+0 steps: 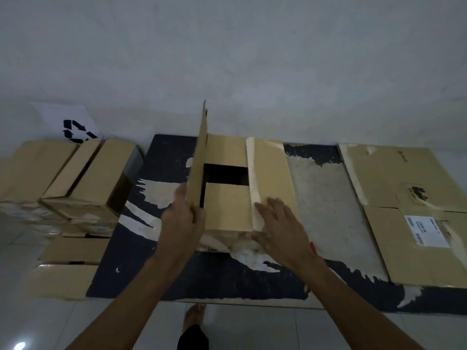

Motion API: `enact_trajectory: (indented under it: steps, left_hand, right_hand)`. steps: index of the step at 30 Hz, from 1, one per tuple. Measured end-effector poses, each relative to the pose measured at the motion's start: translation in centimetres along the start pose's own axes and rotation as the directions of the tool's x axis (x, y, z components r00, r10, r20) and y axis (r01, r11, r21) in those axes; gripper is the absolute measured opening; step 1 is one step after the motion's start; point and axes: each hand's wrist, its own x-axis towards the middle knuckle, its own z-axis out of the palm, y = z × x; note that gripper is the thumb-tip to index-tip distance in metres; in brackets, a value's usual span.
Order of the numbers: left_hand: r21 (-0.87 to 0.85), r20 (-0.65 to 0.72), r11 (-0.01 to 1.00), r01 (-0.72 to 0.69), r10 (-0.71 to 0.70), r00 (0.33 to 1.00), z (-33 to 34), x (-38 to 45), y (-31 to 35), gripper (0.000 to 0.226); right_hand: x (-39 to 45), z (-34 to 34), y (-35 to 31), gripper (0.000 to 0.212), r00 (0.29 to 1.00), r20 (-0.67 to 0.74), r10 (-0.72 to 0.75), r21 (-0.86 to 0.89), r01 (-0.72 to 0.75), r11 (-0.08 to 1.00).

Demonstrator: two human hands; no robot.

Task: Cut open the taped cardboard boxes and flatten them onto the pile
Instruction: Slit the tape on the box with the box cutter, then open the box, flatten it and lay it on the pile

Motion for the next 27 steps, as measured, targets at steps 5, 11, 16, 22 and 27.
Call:
enact_trajectory:
  steps: [5, 11, 16, 22, 27]
  left_hand:
    - [-0.406, -0.237, 0.833, 0.376, -0.493, 0.837, 0.0, -0.7, -2.8, 0.049]
    - [-0.753, 0.054, 0.3, 0.585, -0.859, 0.509, 1.0, 0.6, -6.9, 0.035]
    - [-0.621, 0.26, 0.123, 0.774, -0.9, 0.351, 1.3, 1.3, -6.6, 0.056]
    - [0.29, -0.176, 0.936, 0.199, -0.152, 0.973, 1.3, 2.9, -4.3, 0.067]
    - [0.236, 0.432, 0.961, -0.143, 0.028, 0.901, 3.5, 4.1, 0.2, 0.073]
  right_hand:
    - [0.6, -1.3, -0.2, 0.051, 0.998, -0.067, -0.009, 0.221, 0.024, 0.975]
    - [1.9, -1.9, -0.4, 0.073, 0.974, 0.206, -0.098, -0.097, 0.12, 0.988]
    - [3.2, -2.1, -2.0, 0.079, 0.976, 0.204, -0.078, -0.143, 0.109, 0.984]
    - [4.1, -7.2, -1.1, 0.047, 0.988, -0.156, 0.0, 0.29, 0.046, 0.956]
    - [0.8, -7.5, 2.8, 0.023, 0.811, -0.421, 0.406, 0.556, -0.123, 0.822]
